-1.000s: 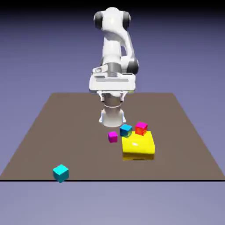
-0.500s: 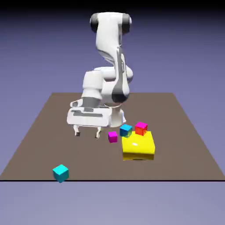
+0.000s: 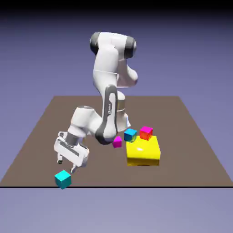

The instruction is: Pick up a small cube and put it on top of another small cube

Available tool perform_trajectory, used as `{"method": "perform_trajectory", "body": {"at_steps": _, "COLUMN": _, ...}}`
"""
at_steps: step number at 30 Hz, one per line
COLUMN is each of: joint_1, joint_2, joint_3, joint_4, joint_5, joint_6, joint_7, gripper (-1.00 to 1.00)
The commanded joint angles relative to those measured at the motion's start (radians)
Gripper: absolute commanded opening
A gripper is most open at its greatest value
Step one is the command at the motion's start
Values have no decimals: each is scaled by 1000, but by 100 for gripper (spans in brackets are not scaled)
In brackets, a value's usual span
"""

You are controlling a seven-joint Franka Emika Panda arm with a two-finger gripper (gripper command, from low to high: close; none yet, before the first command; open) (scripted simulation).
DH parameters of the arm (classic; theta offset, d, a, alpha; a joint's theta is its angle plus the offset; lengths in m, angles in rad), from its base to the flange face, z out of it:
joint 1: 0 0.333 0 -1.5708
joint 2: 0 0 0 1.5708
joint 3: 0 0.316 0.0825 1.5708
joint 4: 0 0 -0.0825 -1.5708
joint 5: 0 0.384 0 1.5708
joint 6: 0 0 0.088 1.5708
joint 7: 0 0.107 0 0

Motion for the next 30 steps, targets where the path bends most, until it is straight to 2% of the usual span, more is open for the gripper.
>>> {"method": "perform_trajectory", "body": {"at_steps": 1, "joint_1": -36, "joint_2": 33, "joint_3": 30, "joint_4": 23, "joint_5": -21, "joint_6": 17, "joint_7": 9, "gripper": 0}}
{"method": "perform_trajectory", "body": {"at_steps": 3, "joint_1": -102, "joint_2": 94, "joint_3": 85, "joint_4": 65, "joint_5": -58, "joint_6": 47, "joint_7": 25, "gripper": 0}}
{"method": "perform_trajectory", "body": {"at_steps": 4, "joint_1": -102, "joint_2": 94, "joint_3": 86, "joint_4": 65, "joint_5": -58, "joint_6": 47, "joint_7": 25, "gripper": -100}}
{"method": "perform_trajectory", "body": {"at_steps": 12, "joint_1": 109, "joint_2": -100, "joint_3": -91, "joint_4": -68, "joint_5": 62, "joint_6": -50, "joint_7": -27, "gripper": -100}}
{"method": "perform_trajectory", "body": {"at_steps": 30, "joint_1": 404, "joint_2": -707, "joint_3": -347, "joint_4": -351, "joint_5": -341, "joint_6": -625, "joint_7": -810, "gripper": -100}}
